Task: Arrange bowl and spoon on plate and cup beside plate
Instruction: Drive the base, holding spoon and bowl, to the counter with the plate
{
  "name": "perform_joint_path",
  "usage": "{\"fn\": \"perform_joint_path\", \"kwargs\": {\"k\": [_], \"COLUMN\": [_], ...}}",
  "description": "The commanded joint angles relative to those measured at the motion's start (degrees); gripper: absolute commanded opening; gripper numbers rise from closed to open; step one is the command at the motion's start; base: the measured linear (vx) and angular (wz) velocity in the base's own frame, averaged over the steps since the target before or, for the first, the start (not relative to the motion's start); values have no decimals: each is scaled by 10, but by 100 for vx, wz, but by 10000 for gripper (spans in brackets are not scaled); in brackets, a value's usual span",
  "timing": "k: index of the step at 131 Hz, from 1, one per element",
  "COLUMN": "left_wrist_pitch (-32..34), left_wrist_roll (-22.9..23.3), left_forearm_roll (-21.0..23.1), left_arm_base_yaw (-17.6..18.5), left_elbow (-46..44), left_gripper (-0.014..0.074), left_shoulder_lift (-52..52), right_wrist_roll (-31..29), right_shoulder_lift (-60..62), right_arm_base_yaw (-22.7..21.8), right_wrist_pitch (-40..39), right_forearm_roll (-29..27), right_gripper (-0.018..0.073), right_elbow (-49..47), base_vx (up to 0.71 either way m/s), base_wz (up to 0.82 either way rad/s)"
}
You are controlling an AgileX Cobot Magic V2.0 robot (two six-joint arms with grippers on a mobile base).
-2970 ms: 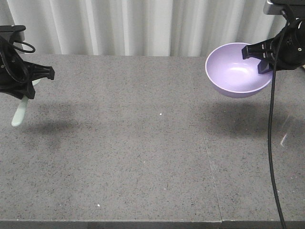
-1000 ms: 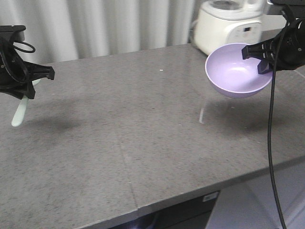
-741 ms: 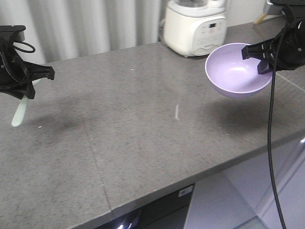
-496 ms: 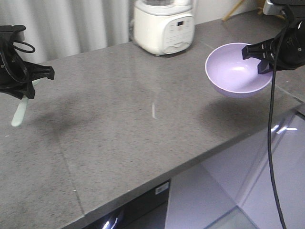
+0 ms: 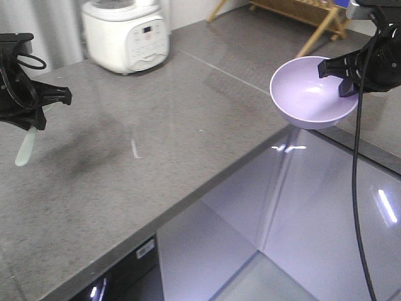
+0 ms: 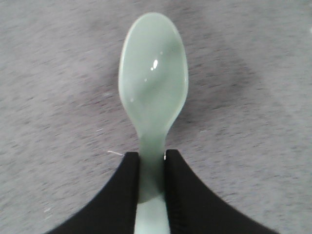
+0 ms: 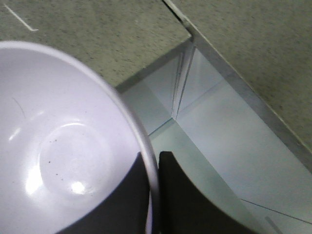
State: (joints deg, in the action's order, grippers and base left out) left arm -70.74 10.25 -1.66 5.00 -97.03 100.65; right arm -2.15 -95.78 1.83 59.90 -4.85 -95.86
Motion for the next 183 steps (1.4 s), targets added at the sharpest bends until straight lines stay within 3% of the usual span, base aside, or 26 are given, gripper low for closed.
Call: {"fn": "perform_joint_path", "kwargs": {"k": [1,183], "left_wrist_pitch": [14,14], "left_wrist_roll": [0,0], "left_forearm_roll": [3,3], "left_arm_base_yaw": [4,4], "left_elbow": [-15,-15], "left_gripper": [-7,-6], "left_shoulder_lift": [-29,-29], "right_wrist_roll": [-5,-5], "right_shoulder_lift": [27,27], "right_arm_base_yaw": [-1,-1], "right_wrist_pitch": [-28,-28], "right_forearm_roll": [0,0], "right_gripper": [-4,-4], "right_elbow": [-15,-15], "base_vx": [-2,-6], "base_wz": [-47,-47]}}
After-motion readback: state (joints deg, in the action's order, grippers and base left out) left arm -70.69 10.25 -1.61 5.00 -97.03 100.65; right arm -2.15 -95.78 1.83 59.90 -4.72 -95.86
